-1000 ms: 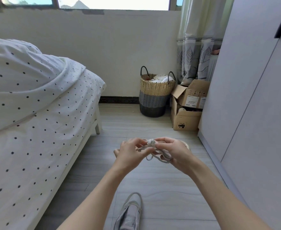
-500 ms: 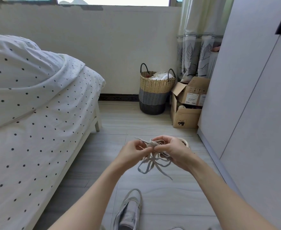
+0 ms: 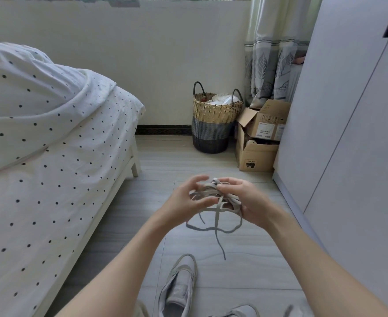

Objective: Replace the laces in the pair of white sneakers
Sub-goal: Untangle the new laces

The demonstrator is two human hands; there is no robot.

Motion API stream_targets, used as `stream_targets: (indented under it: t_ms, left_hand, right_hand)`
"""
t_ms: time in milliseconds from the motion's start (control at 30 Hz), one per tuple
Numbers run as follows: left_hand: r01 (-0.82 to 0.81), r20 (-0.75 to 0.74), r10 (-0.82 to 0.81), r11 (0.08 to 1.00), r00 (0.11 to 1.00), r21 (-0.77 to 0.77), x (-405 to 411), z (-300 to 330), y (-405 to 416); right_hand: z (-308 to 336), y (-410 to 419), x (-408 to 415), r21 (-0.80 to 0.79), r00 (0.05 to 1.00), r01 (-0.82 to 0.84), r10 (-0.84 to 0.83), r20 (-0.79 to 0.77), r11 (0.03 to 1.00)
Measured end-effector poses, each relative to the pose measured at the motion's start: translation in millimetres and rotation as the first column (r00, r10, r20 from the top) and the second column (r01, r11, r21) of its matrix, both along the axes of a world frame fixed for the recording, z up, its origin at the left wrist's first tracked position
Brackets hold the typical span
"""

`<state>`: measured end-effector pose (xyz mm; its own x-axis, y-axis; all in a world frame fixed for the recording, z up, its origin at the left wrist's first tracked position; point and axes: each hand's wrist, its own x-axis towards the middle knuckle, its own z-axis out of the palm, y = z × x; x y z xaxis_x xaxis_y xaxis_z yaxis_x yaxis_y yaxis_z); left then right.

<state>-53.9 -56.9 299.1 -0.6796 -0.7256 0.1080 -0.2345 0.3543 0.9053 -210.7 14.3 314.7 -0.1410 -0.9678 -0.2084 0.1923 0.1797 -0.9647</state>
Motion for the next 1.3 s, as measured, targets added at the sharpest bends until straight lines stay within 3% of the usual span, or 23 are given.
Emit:
stream_targets:
  t_ms: [33, 100, 200, 333, 400, 533, 600, 667, 733, 800, 900, 967, 1067, 1133, 1167, 1233, 1300]
  left_hand:
    - [-0.003, 0.0, 0.003, 1.0, 1.0, 0.013, -1, 1, 1]
    - [-0.067, 0.041, 0.069, 0.996, 0.997, -0.055, 0, -3, -1]
    - [-0.128, 0.12, 0.143, 0.983, 0.982, -0.129, 2, -8, -3]
    - [-0.202, 0.124, 0.216, 0.973, 0.969, -0.109, 3, -13, -7]
    - [-0.295, 0.033, 0.295, 0.955, 0.955, -0.005, 5, -12, -9]
    - [-0.418, -0.111, 0.447, 0.883, 0.888, 0.216, 9, -4, -12]
    - [-0.349, -0.096, 0.385, 0.899, 0.918, 0.263, 13, -3, -14]
    - [-0.183, -0.037, 0.204, 0.934, 0.978, 0.307, 19, -5, -15]
    - [-0.038, -0.002, 0.042, 0.938, 0.999, 0.345, 24, -6, -13]
    - [0.002, -0.069, 0.028, 0.916, 0.997, 0.401, 25, -4, -13]
    - [-0.011, -0.197, 0.122, 0.874, 0.973, 0.487, 27, -1, -17]
    - [-0.104, -0.204, 0.227, 0.869, 0.952, 0.484, 28, -2, -20]
    - [-0.364, -0.151, 0.473, 0.813, 0.868, 0.454, 27, -8, -26]
    - [-0.446, -0.158, 0.584, 0.743, 0.796, 0.499, 29, -12, -32]
    - [-0.47, -0.146, 0.607, 0.726, 0.781, 0.502, 30, -14, -34]
    - [-0.515, -0.093, 0.611, 0.731, 0.786, 0.447, 32, -19, -38]
    - [-0.54, -0.058, 0.601, 0.753, 0.797, 0.375, 32, -23, -38]
  right_hand:
    - [-1, -1, 1, -0.009, 0.999, 0.007, -0.008, -0.042, 1.0]
    - [-3, -2, 3, -0.001, 0.96, 0.037, -0.036, -0.279, 0.999]
    - [-8, -2, 4, 0.056, 0.769, 0.016, 0.024, -0.639, 0.998]
    - [-14, -5, -2, 0.063, 0.678, 0.119, -0.035, -0.734, 0.991]
    - [-15, -5, -10, 0.056, 0.709, 0.21, -0.113, -0.696, 0.976]
    - [-15, 1, -22, 0.1, 0.854, 0.352, -0.275, -0.442, 0.931]
    - [-17, 2, -28, 0.149, 0.875, 0.432, -0.373, -0.309, 0.889]
    - [-19, 3, -35, 0.206, 0.861, 0.506, -0.473, -0.187, 0.838]
    - [-21, 5, -42, 0.242, 0.846, 0.533, -0.511, -0.152, 0.811]
    - [-25, 7, -48, 0.261, 0.844, 0.537, -0.503, -0.189, 0.802]
    - [-30, 8, -50, 0.292, 0.834, 0.547, -0.483, -0.266, 0.784]
    - [-31, 7, -50, 0.286, 0.828, 0.556, -0.491, -0.271, 0.78]
    - [-25, 5, -49, 0.281, 0.828, 0.536, -0.56, 0.006, 0.796]
    - [-23, 4, -51, 0.297, 0.759, 0.545, -0.612, 0.224, 0.784]
    - [-22, 4, -51, 0.299, 0.735, 0.556, -0.627, 0.259, 0.776]
    - [-24, 4, -52, 0.297, 0.755, 0.588, -0.642, 0.133, 0.753]
    - [-29, 7, -52, 0.275, 0.754, 0.655, -0.633, -0.174, 0.704]
